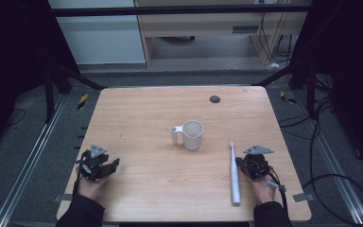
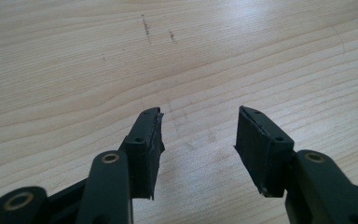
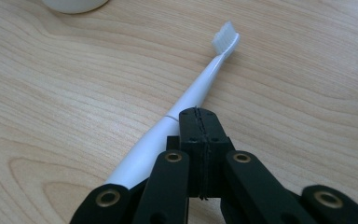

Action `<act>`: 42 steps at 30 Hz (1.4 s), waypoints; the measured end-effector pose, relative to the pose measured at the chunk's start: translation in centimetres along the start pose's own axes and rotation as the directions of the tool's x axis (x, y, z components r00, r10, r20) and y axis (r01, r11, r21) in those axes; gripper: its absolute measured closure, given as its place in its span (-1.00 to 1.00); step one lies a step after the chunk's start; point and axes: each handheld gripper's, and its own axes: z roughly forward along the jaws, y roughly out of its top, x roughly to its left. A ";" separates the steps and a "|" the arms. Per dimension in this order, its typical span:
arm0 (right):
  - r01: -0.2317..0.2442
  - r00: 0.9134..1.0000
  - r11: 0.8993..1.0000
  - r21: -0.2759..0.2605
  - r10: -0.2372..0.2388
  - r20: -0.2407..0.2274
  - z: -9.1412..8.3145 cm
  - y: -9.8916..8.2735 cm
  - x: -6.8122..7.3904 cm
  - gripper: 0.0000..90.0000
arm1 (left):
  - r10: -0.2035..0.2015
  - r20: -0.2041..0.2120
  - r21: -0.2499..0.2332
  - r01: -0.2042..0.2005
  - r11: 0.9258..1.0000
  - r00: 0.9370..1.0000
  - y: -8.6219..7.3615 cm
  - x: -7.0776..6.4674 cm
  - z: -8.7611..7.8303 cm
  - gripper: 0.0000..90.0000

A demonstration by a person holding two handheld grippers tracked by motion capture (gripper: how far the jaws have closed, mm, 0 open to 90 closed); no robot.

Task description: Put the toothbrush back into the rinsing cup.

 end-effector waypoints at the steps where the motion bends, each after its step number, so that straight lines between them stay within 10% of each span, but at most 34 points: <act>1: 0.000 1.000 1.000 0.000 0.000 -0.002 0.0 0.0 0.0 1.00 | 0.000 0.000 0.002 0.000 1.000 1.000 0.0 0.0 0.0 0.09; 29: 0.009 1.000 0.999 -0.031 -0.010 -0.005 -0.6 1.0 0.3 0.99 | -0.003 0.000 0.009 0.003 1.000 1.000 0.0 0.1 0.1 0.06; 42: 0.014 0.999 0.999 -0.036 -0.013 0.037 -3.4 2.2 0.2 0.53 | -0.003 0.006 0.029 0.002 1.000 1.000 -0.2 0.2 0.5 -0.07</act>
